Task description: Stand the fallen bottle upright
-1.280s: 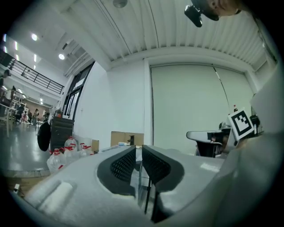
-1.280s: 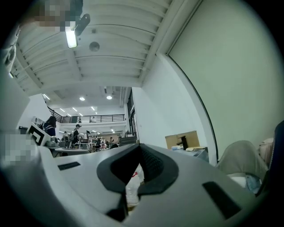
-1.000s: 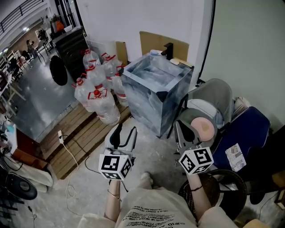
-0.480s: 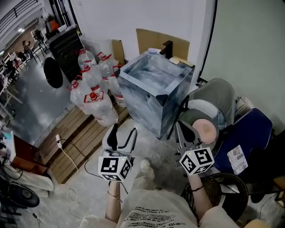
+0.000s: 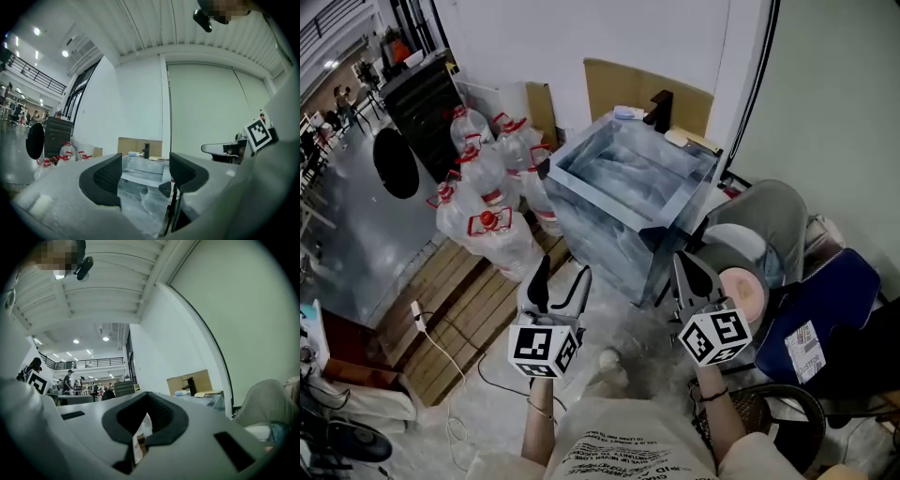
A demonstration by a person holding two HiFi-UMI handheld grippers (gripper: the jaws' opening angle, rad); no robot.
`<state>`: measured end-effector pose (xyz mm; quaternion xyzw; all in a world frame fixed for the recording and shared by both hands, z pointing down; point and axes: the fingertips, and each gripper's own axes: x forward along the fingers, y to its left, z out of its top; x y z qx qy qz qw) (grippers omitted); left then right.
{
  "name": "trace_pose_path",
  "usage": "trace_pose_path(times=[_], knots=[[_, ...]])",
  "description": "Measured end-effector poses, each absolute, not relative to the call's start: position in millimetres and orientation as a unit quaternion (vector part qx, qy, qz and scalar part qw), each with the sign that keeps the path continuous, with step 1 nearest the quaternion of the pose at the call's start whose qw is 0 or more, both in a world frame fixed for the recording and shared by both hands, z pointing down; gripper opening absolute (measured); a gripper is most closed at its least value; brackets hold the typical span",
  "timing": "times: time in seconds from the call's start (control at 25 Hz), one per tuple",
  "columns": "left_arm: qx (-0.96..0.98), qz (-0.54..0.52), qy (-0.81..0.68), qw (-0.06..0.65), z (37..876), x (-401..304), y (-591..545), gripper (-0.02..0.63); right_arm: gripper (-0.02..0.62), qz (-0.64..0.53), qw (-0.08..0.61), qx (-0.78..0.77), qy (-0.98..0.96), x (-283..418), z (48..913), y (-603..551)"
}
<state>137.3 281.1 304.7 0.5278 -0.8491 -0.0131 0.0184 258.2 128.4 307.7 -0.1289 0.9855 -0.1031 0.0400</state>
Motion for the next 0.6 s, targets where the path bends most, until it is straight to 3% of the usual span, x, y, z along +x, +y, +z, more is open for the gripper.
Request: trace_pose_path(times=[0.6], knots=[[0.573,-0.006,-0.819,0.033,317.0,16.6,200.9,0.302,0.004,-0.114,0.034,-0.172,0.978,145.4,322.1,64.8]])
